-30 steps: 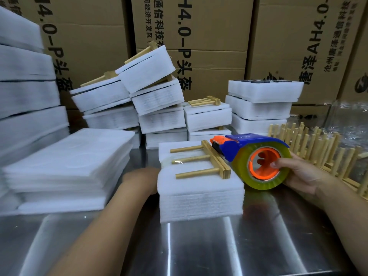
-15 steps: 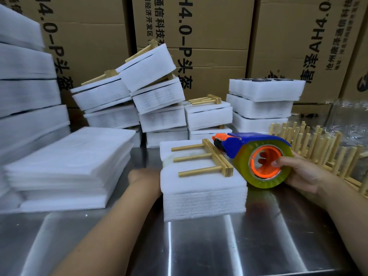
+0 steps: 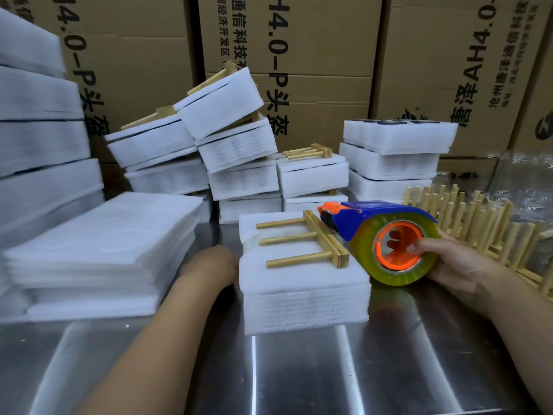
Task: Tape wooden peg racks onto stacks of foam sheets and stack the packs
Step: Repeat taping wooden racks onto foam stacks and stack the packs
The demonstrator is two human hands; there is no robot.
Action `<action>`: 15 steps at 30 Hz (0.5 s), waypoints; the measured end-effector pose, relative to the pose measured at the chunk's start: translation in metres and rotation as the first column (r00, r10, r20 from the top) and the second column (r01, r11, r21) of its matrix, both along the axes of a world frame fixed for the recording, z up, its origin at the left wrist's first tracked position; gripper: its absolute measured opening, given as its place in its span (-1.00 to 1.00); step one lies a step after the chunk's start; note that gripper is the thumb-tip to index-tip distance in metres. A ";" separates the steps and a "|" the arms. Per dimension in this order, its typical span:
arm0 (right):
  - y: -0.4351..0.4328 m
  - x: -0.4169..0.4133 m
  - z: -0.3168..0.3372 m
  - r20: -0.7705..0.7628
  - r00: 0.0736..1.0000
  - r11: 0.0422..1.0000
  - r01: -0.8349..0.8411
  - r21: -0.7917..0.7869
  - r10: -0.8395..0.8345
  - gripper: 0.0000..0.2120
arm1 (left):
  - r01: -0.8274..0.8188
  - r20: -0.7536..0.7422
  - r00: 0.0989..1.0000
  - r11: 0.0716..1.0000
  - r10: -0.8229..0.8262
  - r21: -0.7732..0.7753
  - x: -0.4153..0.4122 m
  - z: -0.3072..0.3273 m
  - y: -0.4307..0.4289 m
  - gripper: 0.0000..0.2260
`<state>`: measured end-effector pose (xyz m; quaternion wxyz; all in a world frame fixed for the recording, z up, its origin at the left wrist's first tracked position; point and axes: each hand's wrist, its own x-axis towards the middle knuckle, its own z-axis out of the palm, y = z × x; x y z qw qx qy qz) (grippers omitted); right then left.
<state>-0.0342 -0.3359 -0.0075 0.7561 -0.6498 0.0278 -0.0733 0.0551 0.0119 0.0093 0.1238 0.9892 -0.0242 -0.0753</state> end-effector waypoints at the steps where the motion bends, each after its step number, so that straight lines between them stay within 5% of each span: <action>1: 0.000 0.000 0.000 0.002 1.000 1.000 -0.001 0.001 0.001 -0.37 | -0.015 0.019 1.000 0.998 0.017 -0.059 0.002 0.000 0.001 -0.78; 3: 0.000 0.000 0.000 0.004 1.000 1.000 -0.001 0.004 0.001 -0.38 | -0.034 0.057 0.997 0.969 0.049 -0.244 0.003 0.003 0.000 -0.66; 7: -0.002 0.001 -0.002 0.001 1.000 1.000 0.011 0.029 -0.011 -0.38 | -0.134 -0.048 0.990 0.756 0.135 -0.640 -0.003 0.009 -0.004 -0.28; 12: -0.003 0.003 0.003 0.081 0.996 0.998 0.044 0.047 -0.048 -0.32 | -0.234 -0.219 0.970 0.625 0.103 -0.744 -0.010 0.013 -0.006 -0.31; 15: -0.003 0.004 0.005 0.140 0.988 0.996 0.057 0.075 -0.067 -0.29 | -0.206 -0.231 0.972 0.648 0.049 -0.733 -0.007 0.011 -0.005 -0.34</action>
